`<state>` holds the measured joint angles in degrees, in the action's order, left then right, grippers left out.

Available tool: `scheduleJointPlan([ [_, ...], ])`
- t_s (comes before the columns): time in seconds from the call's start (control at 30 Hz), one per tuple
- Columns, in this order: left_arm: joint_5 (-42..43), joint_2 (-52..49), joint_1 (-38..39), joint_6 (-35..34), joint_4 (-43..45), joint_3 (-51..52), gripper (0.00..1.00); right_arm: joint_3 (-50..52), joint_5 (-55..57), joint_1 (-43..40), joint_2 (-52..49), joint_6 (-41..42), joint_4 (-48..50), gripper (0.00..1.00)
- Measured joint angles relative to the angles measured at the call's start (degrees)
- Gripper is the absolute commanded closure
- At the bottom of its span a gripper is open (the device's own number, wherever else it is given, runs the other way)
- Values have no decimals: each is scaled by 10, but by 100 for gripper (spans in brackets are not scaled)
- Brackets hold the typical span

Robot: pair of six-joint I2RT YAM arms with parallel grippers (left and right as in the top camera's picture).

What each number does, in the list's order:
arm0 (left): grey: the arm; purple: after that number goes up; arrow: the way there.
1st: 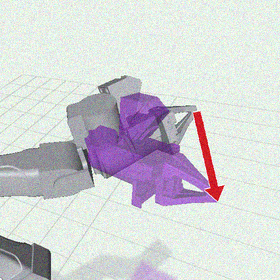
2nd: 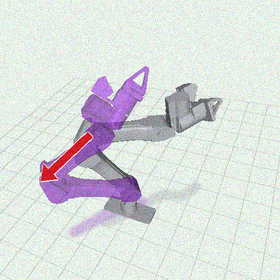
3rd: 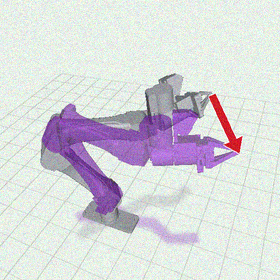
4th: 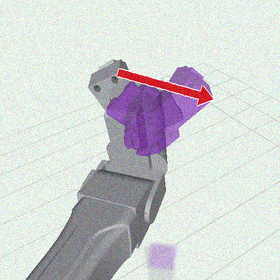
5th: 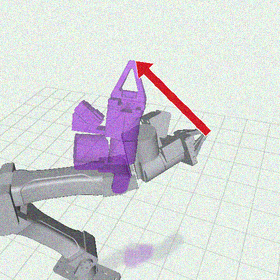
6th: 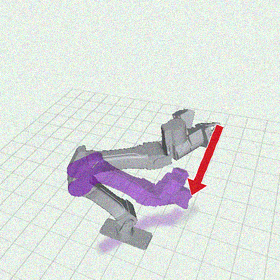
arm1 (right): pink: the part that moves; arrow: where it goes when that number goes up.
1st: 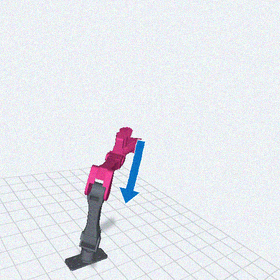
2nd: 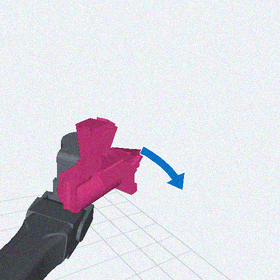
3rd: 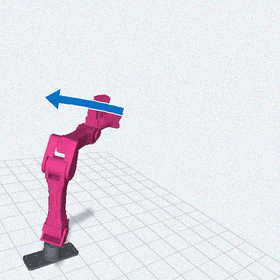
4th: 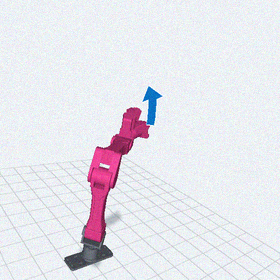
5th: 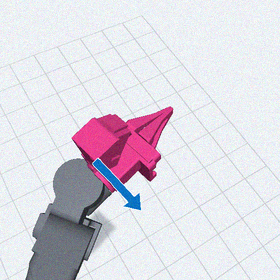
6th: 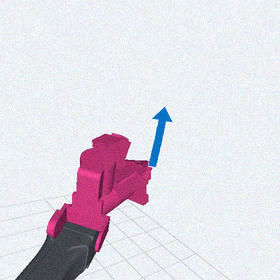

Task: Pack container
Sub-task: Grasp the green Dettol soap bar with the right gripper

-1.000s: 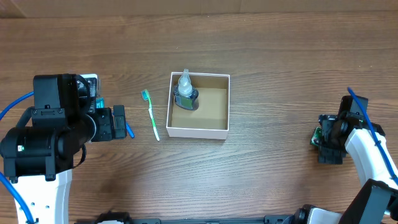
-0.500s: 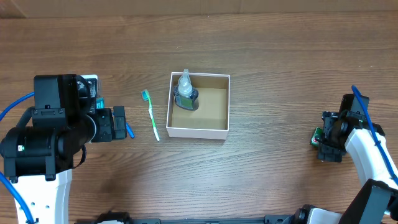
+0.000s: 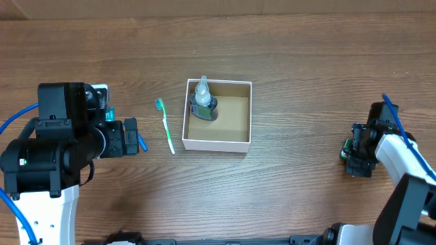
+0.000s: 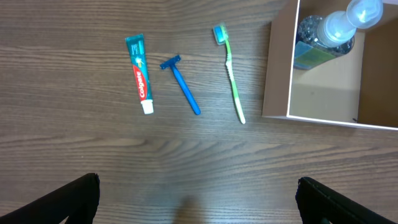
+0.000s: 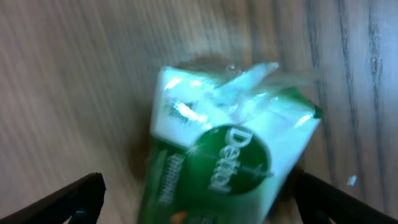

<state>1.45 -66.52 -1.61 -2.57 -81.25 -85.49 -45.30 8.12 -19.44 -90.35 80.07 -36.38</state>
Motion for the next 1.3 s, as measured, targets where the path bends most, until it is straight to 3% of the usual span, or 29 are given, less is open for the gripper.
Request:
scheduleJointPlan([
  [0.4, 0, 0, 0, 0, 0, 0, 0, -12, 13, 0, -16, 1, 12, 0],
  [0.5, 0, 0, 0, 0, 0, 0, 0, -13, 13, 0, -16, 1, 10, 4],
  [0.83, 0, 0, 0, 0, 0, 0, 0, -14, 16, 0, -23, 5, -6, 40],
  [1.3, 0, 0, 0, 0, -1, 0, 0, -14, 17, 0, -25, 8, -1, 79],
])
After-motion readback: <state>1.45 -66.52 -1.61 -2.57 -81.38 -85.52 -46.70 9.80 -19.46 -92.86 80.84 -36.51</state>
